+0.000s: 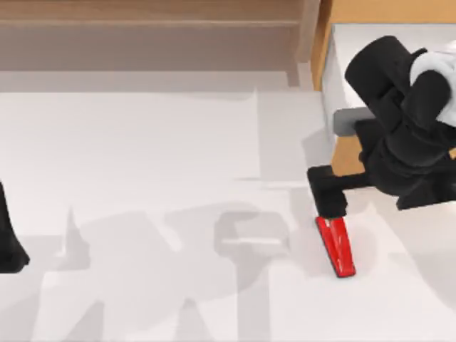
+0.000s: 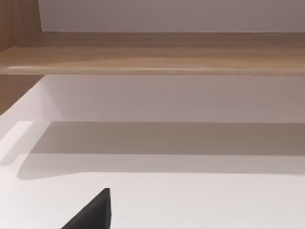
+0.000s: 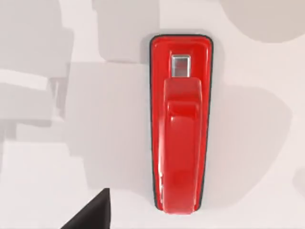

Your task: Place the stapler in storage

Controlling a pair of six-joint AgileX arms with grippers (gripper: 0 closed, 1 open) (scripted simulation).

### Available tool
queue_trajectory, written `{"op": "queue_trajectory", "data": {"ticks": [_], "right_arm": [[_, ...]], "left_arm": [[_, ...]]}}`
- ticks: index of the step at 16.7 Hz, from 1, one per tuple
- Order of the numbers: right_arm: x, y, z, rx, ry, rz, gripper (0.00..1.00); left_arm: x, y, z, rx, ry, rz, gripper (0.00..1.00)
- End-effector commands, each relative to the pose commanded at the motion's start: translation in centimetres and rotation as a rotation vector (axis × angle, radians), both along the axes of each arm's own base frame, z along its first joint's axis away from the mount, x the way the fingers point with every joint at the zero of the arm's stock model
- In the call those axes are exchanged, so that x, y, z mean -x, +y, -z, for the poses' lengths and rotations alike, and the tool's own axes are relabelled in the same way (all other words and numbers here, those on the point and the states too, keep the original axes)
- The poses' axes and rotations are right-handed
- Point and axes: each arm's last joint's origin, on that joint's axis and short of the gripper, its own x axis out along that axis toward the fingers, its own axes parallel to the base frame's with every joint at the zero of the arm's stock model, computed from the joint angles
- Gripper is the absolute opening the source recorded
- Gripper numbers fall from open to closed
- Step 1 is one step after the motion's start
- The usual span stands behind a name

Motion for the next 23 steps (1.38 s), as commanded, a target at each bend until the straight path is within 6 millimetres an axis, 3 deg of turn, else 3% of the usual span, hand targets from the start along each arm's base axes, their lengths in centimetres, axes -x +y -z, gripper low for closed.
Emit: {"op": "queue_trajectory", "data": {"ticks": [5,11,18,22,23], "right_arm": [[-1.5,3.1,2.2,0.074,0.119,-0.018,1.00],[-1.6,3.0,2.4,0.076,0.122,-0.016,1.00],[-1.5,3.2,7.2,0.077,0.121,-0.018,1.00],[-1.5,3.2,7.2,0.077,0.122,-0.018,1.00],[-1.5,3.2,7.2,0.077,0.122,-0.018,0.92]], "left_arm": [[0.0,0.0,0.0,0.000,0.000,0.000,1.00],[0.0,0.0,0.0,0.000,0.000,0.000,1.00],[0.0,0.0,0.0,0.000,0.000,0.000,1.00],[0.0,0.0,0.0,0.000,0.000,0.000,1.00],[0.0,0.0,0.0,0.000,0.000,0.000,1.00]]}}
